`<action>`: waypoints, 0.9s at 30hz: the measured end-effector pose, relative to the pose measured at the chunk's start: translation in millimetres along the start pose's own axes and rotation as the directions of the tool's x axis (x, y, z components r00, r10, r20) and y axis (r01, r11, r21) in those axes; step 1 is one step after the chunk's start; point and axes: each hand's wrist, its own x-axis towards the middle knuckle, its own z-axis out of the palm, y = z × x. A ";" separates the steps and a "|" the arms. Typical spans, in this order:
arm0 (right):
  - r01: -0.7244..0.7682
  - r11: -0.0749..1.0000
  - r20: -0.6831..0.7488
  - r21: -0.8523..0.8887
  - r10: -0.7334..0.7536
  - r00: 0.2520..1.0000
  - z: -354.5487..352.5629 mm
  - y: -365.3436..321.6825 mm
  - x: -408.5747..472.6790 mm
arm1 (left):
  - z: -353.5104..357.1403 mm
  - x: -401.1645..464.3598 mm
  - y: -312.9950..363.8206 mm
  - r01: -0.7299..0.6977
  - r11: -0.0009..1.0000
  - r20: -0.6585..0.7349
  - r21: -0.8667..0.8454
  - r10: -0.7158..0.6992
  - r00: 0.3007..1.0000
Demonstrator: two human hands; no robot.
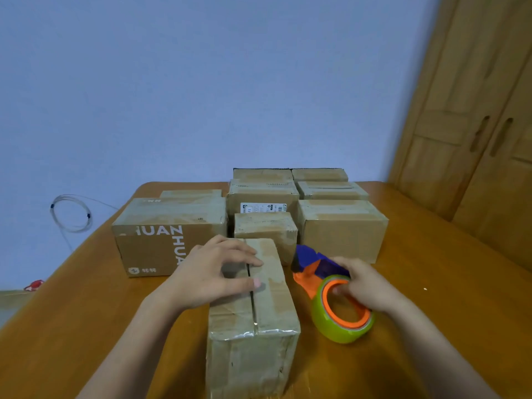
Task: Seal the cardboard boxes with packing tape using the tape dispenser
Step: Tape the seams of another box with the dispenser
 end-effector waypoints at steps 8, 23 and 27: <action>0.434 0.900 -0.216 0.047 -0.415 0.884 -38.2 -54.9 7.1 | -0.2 2.9 3.2 -0.040 0.994 0.045 -0.100 0.044 0.998; 0.604 0.773 -0.287 -0.192 -0.633 0.719 -43.9 -69.4 31.6 | -33.6 32.9 43.5 0.161 0.664 -0.070 -0.730 -0.308 0.949; 0.611 0.747 -0.319 -0.262 -0.664 0.676 -46.3 -71.3 33.3 | -33.5 43.2 53.4 0.265 0.557 0.082 -0.787 -0.332 0.940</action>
